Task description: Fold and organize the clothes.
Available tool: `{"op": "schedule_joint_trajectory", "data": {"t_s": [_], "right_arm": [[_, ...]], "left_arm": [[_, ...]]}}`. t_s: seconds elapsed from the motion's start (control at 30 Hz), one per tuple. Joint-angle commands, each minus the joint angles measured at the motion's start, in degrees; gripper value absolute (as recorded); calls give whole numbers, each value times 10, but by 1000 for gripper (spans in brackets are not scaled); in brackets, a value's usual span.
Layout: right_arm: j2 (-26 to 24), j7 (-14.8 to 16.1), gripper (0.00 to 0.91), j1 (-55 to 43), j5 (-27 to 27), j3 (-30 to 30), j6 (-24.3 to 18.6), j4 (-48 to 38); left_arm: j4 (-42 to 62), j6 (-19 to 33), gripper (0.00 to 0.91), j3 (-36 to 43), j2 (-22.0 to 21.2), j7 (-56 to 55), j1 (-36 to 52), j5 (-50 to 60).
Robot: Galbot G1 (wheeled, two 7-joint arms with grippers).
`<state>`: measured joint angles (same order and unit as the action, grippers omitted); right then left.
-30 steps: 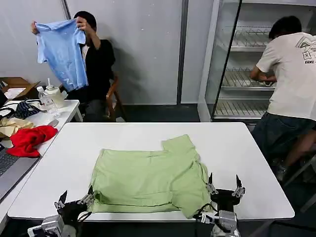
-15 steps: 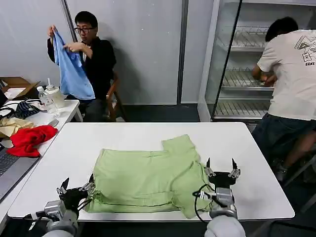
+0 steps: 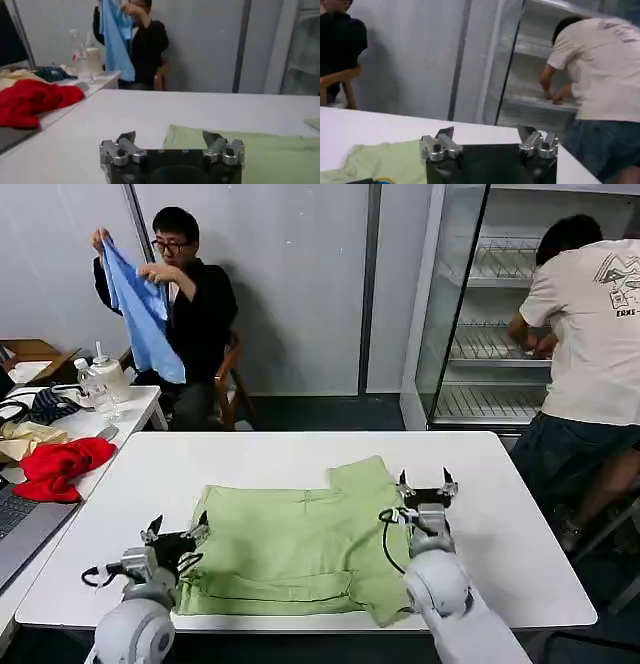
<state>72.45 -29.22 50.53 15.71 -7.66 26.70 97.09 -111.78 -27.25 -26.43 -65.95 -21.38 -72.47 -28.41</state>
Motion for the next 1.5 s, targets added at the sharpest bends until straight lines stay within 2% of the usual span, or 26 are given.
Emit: {"op": "schedule_joint_trajectory", "data": {"t_s": [0.03, 0.23, 0.53, 0.7, 0.9, 1.27, 1.3, 1.33, 1.37, 1.4, 1.43, 1.47, 1.5], "right_arm": [[8, 46, 907, -95, 41, 17, -8, -154], [9, 50, 907, -122, 121, 13, 43, -179], [11, 67, 907, -142, 132, 24, 64, -183], [14, 88, 907, -145, 145, 37, 64, -178], [26, 97, 907, -149, 172, 36, 63, -204], [28, 125, 907, -178, 171, 39, 40, -269], [28, 126, 867, -179, 171, 39, 40, -272], [30, 125, 856, -179, 170, 38, 39, -275], [31, 125, 836, -178, 171, 37, 39, -276], [32, 125, 836, -177, 171, 37, 39, -276], [33, 125, 836, -174, 171, 37, 39, -275], [35, 125, 836, -173, 170, 37, 39, -274], [36, 125, 836, -170, 169, 37, 39, -273]], "left_arm": [[168, -2, 907, 53, -4, 12, 141, -4], [226, -31, 907, 62, -3, 10, 196, -41], [230, -56, 907, 76, -4, 10, 221, -66], [217, -57, 907, 81, -5, 9, 216, -65], [217, -57, 907, 79, -3, 11, 209, -64], [231, -54, 907, 78, -7, 14, 212, -62], [232, -54, 907, 78, -7, 14, 213, -62], [235, -54, 887, 78, -10, 14, 213, -62], [237, -54, 826, 78, -11, 13, 213, -63], [239, -54, 685, 78, -12, 13, 211, -63], [240, -54, 262, 78, -13, 13, 210, -62], [241, -53, 171, 78, -14, 14, 209, -63], [242, -53, 141, 78, -16, 14, 206, -65]]}}
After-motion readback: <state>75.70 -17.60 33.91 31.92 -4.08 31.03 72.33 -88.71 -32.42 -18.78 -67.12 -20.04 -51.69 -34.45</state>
